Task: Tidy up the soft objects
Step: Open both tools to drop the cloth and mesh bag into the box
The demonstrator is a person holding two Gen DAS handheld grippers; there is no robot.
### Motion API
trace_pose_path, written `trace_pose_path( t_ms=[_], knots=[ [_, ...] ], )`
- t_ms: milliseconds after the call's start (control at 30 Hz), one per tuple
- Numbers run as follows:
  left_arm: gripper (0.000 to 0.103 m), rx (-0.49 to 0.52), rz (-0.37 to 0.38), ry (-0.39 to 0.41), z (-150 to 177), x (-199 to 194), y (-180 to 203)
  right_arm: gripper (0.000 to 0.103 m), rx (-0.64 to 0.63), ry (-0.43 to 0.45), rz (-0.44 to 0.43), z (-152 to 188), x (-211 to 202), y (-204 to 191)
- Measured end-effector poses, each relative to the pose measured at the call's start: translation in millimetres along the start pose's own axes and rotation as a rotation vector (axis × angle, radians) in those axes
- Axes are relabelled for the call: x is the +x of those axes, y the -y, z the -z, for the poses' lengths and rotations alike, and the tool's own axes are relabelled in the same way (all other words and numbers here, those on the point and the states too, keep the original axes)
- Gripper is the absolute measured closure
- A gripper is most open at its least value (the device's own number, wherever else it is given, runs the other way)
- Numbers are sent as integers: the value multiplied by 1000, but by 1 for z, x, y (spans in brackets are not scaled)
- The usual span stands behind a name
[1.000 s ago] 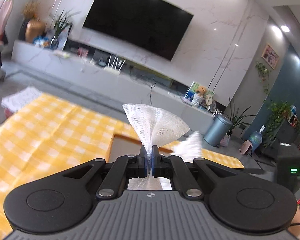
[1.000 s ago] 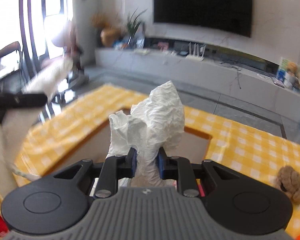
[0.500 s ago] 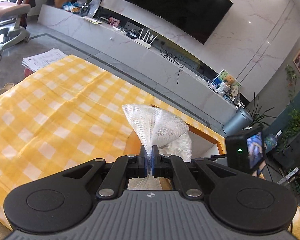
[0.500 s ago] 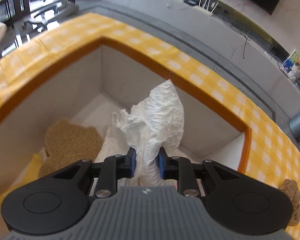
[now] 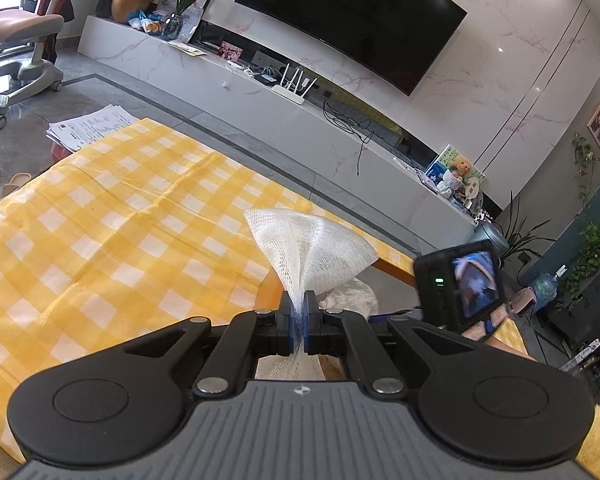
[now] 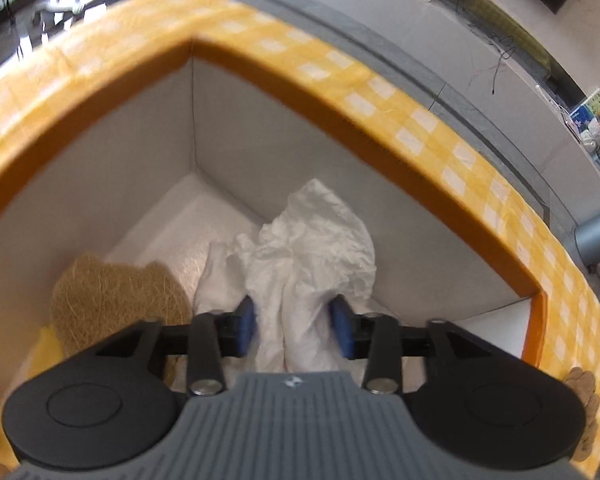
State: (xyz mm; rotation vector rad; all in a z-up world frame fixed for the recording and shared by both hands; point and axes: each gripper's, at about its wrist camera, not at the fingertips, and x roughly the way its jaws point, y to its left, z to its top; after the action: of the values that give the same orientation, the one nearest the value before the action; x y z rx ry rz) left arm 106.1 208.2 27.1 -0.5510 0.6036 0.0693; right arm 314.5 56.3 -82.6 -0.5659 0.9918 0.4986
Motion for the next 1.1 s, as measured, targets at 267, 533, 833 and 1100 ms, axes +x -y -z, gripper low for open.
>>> trace_pose_path(
  t_ms=[267,533,833,1100],
  knots=[
    [99,3,55,33,-6,3,5,8,76,255,32,30,-83,19],
    [99,76,157,-56,-14,70,43,3,183,477,66,112,-163,54],
    [99,235,-50,-140,7,123,67,3,244,515,108,158,-154,83],
    [98,380,-115,-118,20,126,78,3,283,500,118,177,-137,102]
  ],
)
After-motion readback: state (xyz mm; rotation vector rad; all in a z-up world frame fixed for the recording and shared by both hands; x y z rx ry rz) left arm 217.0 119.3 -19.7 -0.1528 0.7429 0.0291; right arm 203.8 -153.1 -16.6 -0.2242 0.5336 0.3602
